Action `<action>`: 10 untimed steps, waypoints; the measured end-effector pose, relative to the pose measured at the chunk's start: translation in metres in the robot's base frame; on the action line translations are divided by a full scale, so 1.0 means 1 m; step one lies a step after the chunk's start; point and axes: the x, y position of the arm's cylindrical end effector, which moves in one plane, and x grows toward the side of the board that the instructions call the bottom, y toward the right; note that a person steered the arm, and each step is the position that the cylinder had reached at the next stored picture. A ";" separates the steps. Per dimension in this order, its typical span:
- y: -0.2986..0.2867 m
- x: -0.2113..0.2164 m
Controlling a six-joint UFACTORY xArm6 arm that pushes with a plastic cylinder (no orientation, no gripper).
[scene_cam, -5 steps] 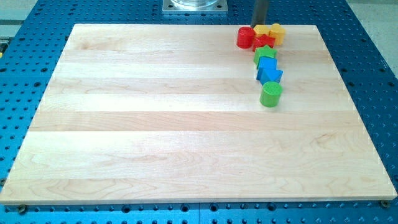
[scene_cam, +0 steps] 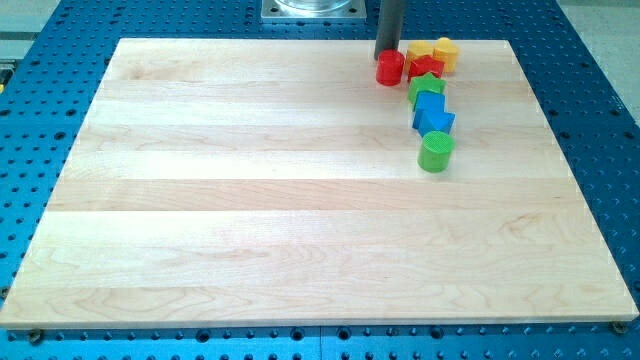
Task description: Adjust the red circle to the left of the hexagon
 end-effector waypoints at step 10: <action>0.004 0.064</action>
